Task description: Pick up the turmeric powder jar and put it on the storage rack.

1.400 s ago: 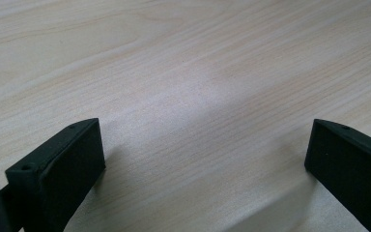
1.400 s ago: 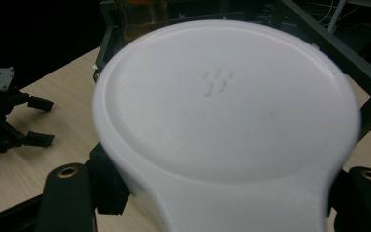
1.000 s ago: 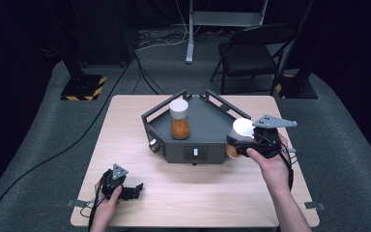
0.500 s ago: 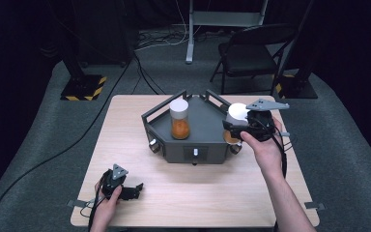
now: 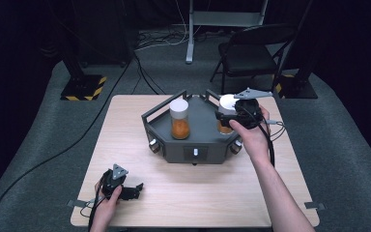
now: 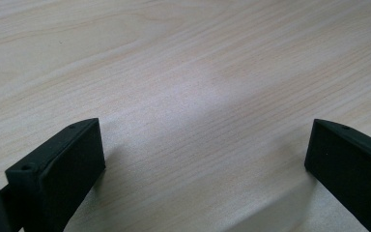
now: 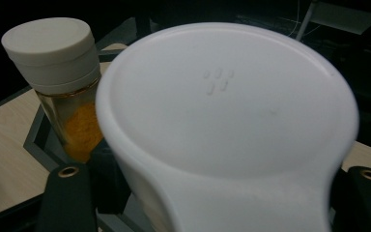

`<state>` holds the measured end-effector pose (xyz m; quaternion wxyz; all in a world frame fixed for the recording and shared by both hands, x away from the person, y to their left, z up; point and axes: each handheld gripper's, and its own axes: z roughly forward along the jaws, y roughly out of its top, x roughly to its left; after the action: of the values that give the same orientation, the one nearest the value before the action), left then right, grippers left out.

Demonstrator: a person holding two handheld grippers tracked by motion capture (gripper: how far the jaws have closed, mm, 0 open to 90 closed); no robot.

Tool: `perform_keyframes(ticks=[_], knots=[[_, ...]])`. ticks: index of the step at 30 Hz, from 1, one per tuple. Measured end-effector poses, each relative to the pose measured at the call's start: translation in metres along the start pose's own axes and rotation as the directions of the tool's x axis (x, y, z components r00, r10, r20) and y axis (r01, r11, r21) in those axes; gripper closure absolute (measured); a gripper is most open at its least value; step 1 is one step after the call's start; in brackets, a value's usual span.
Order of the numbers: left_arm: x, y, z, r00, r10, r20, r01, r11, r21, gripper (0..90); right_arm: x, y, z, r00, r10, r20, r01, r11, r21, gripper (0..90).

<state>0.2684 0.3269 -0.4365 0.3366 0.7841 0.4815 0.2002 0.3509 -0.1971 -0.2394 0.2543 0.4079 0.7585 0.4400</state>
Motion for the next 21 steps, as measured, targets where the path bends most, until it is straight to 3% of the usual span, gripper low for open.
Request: perform_keyframes(ticks=[10,13,21], knots=[[0.0,0.0,0.0,1.0,0.002,0.001,-0.002,1.0,0.0,0.1,0.0,-0.004,0.026,0.9996,0.029,0.006,-0.029,1.0,0.008,29.4],[0.0,0.0,0.0,1.0,0.002,0.001,-0.002,1.0,0.0,0.1,0.0,-0.006,0.035,0.9986,0.036,0.037,-0.037,0.999,0.017,29.4],[0.0,0.0,0.0,1.0,0.002,0.002,-0.002,1.0,0.0,0.1,-0.006,-0.013,0.044,0.9976,0.044,0.053,-0.046,0.998,0.033,29.4]])
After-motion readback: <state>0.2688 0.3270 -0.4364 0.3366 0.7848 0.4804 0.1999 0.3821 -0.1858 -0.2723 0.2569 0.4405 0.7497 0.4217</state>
